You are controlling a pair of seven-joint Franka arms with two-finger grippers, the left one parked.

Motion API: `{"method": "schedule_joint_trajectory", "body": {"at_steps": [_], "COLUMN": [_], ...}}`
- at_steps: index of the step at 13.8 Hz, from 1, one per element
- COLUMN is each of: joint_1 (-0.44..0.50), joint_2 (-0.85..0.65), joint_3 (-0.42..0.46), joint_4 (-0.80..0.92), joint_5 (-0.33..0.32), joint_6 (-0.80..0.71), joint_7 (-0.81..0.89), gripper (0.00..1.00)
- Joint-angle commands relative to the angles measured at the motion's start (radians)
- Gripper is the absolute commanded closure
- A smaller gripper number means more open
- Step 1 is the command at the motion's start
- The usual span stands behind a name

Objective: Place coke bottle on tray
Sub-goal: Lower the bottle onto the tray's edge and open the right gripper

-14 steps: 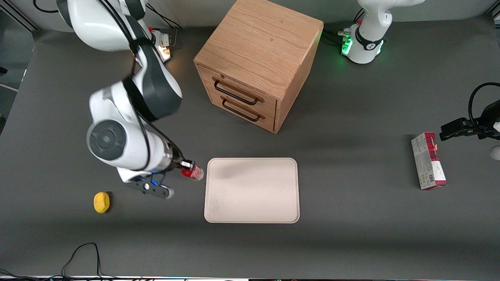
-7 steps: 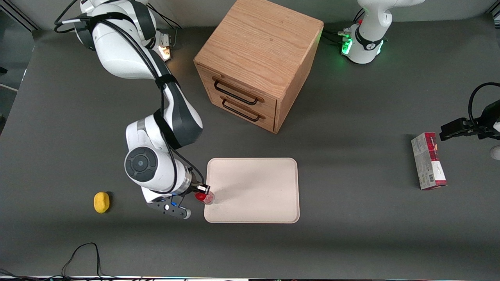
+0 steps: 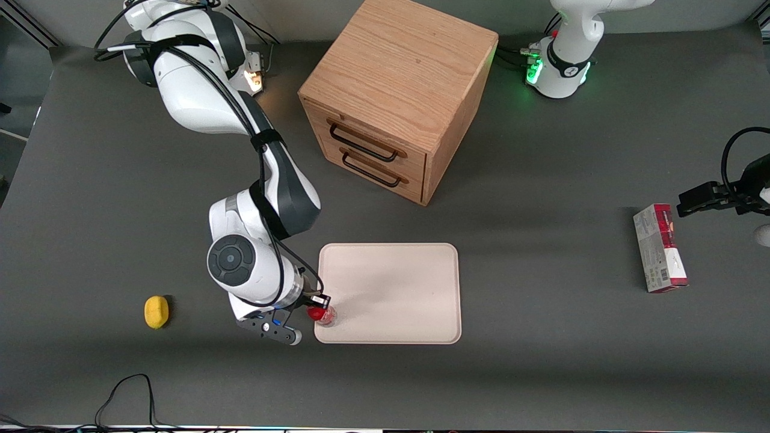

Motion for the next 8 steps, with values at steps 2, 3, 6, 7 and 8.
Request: {"method": "schedule_joint_trajectory", "body": {"at_steps": [2,3,6,7,8], "joint_1": [-0.005,-0.005,-0.004,-0.002,0.010], "joint_2": [0.019,0.019,0.019,0.019,0.019], "joint_3": [0.008,0.008,0.008,0.008,0.005], "joint_4": [0.050,0.050,0.048,0.048,0.048], "joint_5": [0.018,0.018,0.018,0.016,0.016], "joint_6": [0.003,0.003,0.003,0.005,0.008], "joint_7": [0.028,0.028,0.028,0.028,0.028], "gripper": [1.00,1.00,0.53,0.01,0.00]}}
